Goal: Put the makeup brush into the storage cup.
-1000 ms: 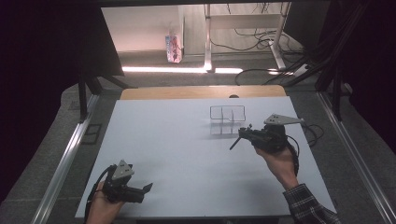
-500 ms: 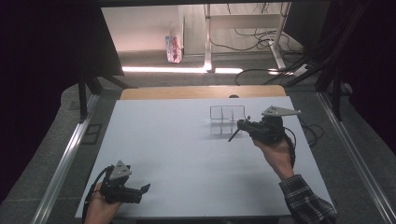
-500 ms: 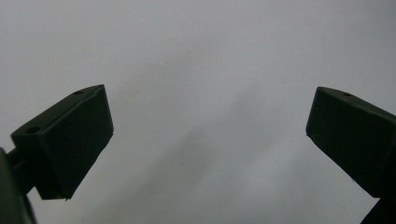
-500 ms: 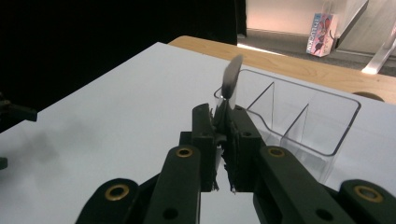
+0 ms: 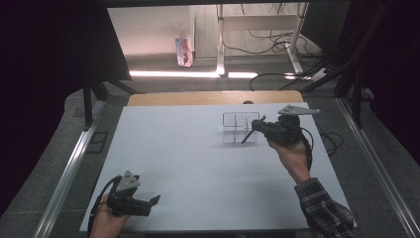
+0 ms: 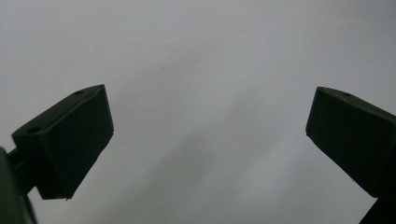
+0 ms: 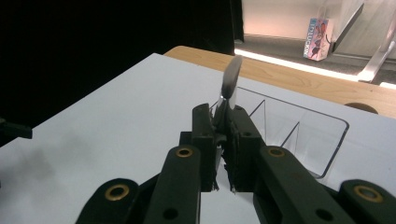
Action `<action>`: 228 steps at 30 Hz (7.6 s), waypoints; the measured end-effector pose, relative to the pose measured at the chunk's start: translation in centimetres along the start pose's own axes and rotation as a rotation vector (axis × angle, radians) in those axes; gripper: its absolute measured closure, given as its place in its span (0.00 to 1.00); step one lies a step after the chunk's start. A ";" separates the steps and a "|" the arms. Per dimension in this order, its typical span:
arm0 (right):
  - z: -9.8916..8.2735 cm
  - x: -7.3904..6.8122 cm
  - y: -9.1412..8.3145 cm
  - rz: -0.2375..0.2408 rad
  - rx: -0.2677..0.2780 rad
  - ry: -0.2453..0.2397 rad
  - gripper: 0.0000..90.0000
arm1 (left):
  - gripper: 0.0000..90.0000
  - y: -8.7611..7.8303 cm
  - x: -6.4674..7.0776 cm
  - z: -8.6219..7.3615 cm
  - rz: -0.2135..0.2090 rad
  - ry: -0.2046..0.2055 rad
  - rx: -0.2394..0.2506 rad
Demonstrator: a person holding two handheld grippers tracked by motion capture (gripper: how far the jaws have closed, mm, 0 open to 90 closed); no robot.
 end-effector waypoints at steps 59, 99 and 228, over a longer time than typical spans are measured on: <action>3.9 5.1 2.8 -0.094 0.034 0.046 0.92 | 0.02 0.0 -0.2 0.1 -0.045 -0.042 0.029; 0.9 5.3 6.9 -0.124 -0.034 0.013 0.92 | 0.03 -0.1 -0.1 0.2 -0.045 -0.053 0.020; -5.4 -1.6 3.4 -0.049 -0.238 -0.131 0.00 | 0.02 -0.4 -0.2 0.2 -0.054 -0.037 0.045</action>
Point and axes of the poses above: each handheld gripper's, and its own axes: y roughly forward along the jaws, z roughly out of its top, x roughly to its right, the point moved 5 cm from there along y, roughly forward along the jaws, and after that the axes turned 10 degrees about -y, right-handed, at the moved point
